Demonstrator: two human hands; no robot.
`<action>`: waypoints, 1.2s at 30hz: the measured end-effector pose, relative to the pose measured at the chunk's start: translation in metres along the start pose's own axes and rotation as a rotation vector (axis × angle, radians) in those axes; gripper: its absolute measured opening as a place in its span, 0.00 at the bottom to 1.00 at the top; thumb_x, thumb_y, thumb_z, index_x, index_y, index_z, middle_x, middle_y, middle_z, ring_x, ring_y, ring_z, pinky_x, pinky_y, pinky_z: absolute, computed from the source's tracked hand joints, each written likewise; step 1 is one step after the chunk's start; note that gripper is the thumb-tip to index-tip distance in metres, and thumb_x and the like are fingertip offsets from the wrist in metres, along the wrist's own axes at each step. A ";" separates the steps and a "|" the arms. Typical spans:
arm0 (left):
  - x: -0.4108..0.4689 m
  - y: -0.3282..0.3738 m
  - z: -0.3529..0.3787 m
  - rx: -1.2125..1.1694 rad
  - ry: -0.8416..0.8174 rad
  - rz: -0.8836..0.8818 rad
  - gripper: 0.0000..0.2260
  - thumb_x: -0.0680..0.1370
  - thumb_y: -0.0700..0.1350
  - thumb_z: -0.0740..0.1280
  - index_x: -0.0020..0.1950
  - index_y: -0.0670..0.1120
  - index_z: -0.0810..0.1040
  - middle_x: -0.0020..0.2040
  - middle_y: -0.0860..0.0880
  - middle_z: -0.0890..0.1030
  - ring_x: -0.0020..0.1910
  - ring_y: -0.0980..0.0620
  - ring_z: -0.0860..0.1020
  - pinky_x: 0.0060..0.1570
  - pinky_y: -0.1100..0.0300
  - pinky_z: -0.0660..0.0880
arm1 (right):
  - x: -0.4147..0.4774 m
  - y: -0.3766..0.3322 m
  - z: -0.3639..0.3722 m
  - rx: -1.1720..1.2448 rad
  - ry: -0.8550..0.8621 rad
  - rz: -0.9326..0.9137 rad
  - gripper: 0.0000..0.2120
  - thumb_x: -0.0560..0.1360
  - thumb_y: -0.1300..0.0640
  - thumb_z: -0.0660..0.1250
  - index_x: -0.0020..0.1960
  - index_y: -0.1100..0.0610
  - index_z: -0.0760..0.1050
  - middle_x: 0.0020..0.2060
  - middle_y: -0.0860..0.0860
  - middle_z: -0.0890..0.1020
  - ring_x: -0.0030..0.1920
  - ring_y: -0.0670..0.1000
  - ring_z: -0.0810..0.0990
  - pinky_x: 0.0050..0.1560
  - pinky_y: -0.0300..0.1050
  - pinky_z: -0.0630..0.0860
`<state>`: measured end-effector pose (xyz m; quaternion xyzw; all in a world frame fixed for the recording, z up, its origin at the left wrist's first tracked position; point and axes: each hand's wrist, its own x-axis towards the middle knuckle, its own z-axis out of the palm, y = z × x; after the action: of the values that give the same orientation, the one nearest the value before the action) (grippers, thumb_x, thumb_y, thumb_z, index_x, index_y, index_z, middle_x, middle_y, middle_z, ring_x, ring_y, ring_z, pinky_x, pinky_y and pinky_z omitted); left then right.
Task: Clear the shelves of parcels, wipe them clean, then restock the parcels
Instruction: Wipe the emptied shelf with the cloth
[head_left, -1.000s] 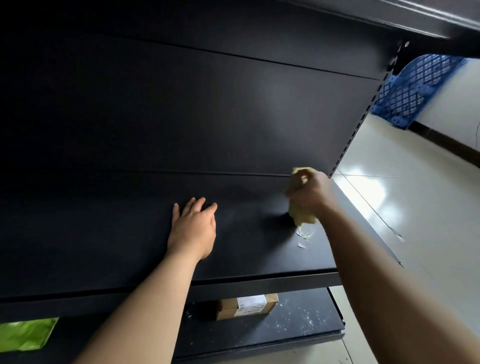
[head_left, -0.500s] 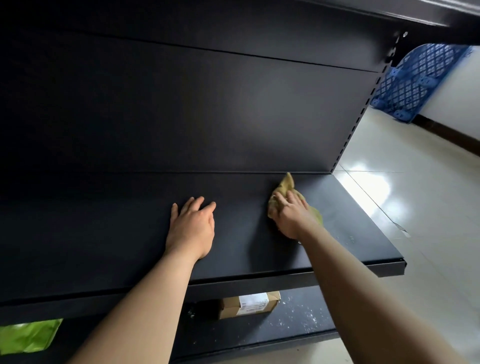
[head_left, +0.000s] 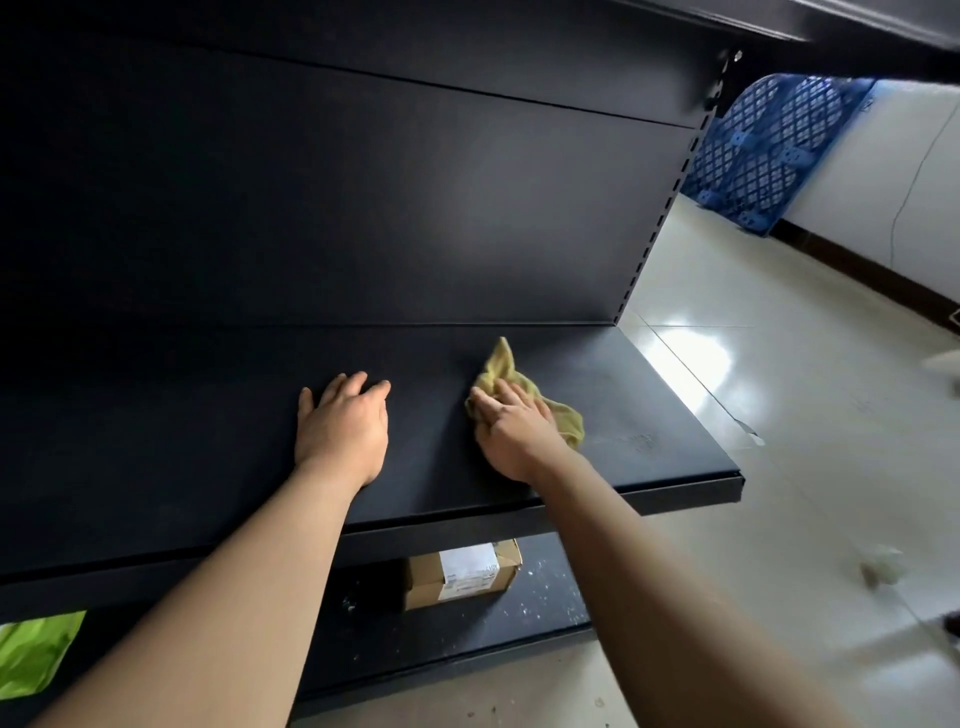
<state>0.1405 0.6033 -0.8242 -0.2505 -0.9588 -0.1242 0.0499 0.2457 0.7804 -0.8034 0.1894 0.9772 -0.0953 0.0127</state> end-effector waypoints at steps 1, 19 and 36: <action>-0.001 0.003 -0.002 0.030 -0.023 -0.006 0.20 0.82 0.46 0.54 0.75 0.56 0.61 0.76 0.51 0.60 0.76 0.49 0.55 0.73 0.41 0.51 | -0.004 -0.002 0.001 0.004 0.000 -0.027 0.26 0.80 0.48 0.53 0.78 0.44 0.55 0.79 0.51 0.53 0.78 0.51 0.48 0.76 0.52 0.46; -0.049 0.007 -0.010 -0.070 -0.030 -0.010 0.21 0.82 0.39 0.54 0.75 0.50 0.61 0.77 0.48 0.59 0.77 0.47 0.52 0.73 0.41 0.46 | -0.073 0.093 -0.015 0.091 0.197 0.471 0.25 0.78 0.56 0.57 0.75 0.55 0.61 0.74 0.56 0.62 0.74 0.58 0.60 0.74 0.53 0.56; -0.051 0.001 -0.011 -0.084 -0.016 0.037 0.20 0.81 0.39 0.56 0.73 0.49 0.64 0.75 0.48 0.62 0.76 0.48 0.55 0.74 0.42 0.49 | -0.096 0.007 0.017 0.093 0.278 -0.013 0.24 0.78 0.54 0.59 0.74 0.48 0.65 0.75 0.50 0.65 0.75 0.50 0.58 0.73 0.46 0.50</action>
<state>0.1856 0.5772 -0.8217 -0.2711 -0.9483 -0.1613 0.0341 0.3371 0.7483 -0.8160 0.1946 0.9653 -0.1135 -0.1322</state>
